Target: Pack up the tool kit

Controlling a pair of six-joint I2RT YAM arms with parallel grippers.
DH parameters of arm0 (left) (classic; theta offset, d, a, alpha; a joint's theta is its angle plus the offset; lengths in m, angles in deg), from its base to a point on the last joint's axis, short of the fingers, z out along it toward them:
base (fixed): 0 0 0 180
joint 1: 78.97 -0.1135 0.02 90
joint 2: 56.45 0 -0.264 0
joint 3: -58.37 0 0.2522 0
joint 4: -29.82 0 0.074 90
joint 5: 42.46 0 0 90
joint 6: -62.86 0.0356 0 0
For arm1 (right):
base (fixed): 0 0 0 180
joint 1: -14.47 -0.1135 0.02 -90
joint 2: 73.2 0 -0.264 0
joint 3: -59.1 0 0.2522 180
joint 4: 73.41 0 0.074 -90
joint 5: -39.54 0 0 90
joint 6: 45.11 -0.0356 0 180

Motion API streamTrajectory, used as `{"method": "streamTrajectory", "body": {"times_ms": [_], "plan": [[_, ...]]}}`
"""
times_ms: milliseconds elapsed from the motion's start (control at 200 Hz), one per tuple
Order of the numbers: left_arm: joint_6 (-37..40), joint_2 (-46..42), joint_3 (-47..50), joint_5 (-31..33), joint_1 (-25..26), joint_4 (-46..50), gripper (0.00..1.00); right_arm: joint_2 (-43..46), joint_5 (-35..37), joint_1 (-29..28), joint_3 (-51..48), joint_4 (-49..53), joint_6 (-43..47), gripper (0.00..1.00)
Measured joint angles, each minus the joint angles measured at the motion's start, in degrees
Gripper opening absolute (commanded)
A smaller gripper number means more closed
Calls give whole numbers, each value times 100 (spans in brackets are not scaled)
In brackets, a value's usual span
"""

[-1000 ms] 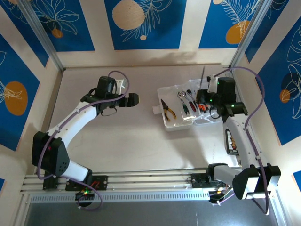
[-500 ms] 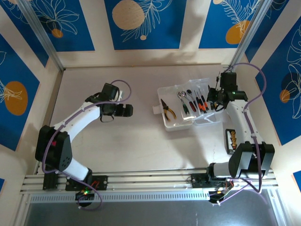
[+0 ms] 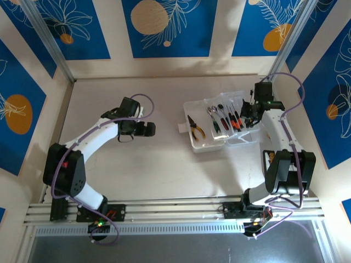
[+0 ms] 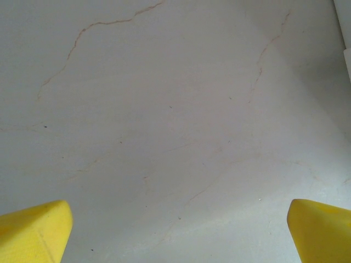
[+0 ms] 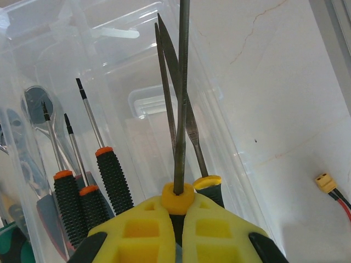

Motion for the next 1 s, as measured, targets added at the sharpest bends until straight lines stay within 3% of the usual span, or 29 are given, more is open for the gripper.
{"method": "streamTrajectory", "body": {"times_ms": [1000], "plan": [[2, 74, 2, -105, 0, -20, 100, -249, 1220, -592, 66, -55, 413, 0]]}}
